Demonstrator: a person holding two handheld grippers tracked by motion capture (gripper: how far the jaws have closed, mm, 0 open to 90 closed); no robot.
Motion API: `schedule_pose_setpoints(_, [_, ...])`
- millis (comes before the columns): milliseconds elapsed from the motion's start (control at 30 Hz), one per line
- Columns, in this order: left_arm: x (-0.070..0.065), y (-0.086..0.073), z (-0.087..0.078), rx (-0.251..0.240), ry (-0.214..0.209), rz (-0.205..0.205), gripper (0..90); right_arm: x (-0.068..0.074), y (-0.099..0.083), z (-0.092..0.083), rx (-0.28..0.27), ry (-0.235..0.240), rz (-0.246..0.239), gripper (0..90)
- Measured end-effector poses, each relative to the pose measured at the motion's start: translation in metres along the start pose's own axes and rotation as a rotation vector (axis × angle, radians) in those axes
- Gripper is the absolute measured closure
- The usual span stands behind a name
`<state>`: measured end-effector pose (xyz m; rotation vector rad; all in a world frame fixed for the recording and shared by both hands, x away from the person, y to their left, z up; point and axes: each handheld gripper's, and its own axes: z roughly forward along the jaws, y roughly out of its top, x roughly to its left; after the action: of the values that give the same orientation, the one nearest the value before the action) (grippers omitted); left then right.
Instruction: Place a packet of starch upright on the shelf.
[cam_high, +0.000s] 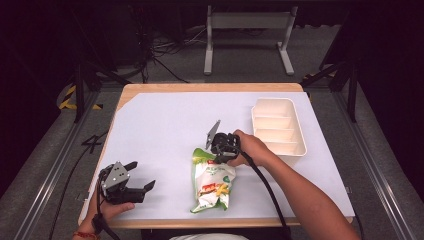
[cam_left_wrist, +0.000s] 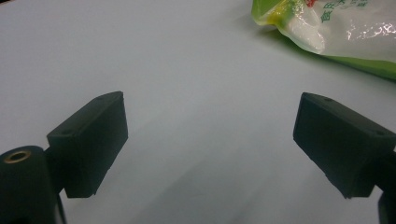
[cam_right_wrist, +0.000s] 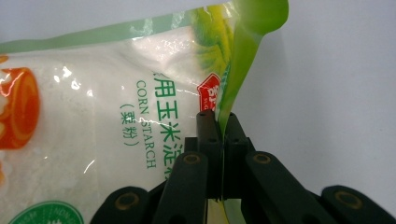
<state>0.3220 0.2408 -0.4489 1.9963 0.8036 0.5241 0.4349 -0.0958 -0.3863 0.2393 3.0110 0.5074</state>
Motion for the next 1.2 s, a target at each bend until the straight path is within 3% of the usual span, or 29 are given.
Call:
schedule_pose_setpoints(33, [0.0, 0.0, 0.0, -0.001, 0.002, -0.003, 11.4, 0.003, 0.0, -0.005, -0.006, -0.013, -0.02, 88.8])
schedule_pose_setpoints(333, [-0.002, 0.002, -0.001, -0.008, 0.007, 0.004, 11.5, 0.016, -0.003, -0.033, -0.074, -0.045, -0.038, 89.2])
schedule_pose_setpoints(633, [-0.001, 0.003, -0.003, -0.018, 0.012, 0.004, 11.6, 0.032, 0.003, -0.066, -0.152, -0.086, -0.09, 89.3])
schedule_pose_setpoints(700, [-0.001, 0.003, -0.003, -0.019, 0.011, 0.002, 11.6, 0.033, 0.005, -0.071, -0.149, -0.092, -0.109, 89.3])
schedule_pose_setpoints(767, [-0.001, 0.003, -0.003, -0.021, 0.01, 0.002, 11.6, 0.038, 0.009, -0.083, -0.158, -0.139, -0.138, 89.3])
schedule_pose_setpoints(867, [-0.001, 0.002, -0.003, -0.022, 0.006, 0.005, 11.6, 0.039, 0.01, -0.091, -0.155, -0.164, -0.151, 89.3])
schedule_pose_setpoints(1200, [0.001, 0.001, -0.002, -0.015, 0.001, 0.007, 11.6, 0.031, 0.009, -0.104, -0.144, -0.238, -0.14, 89.3])
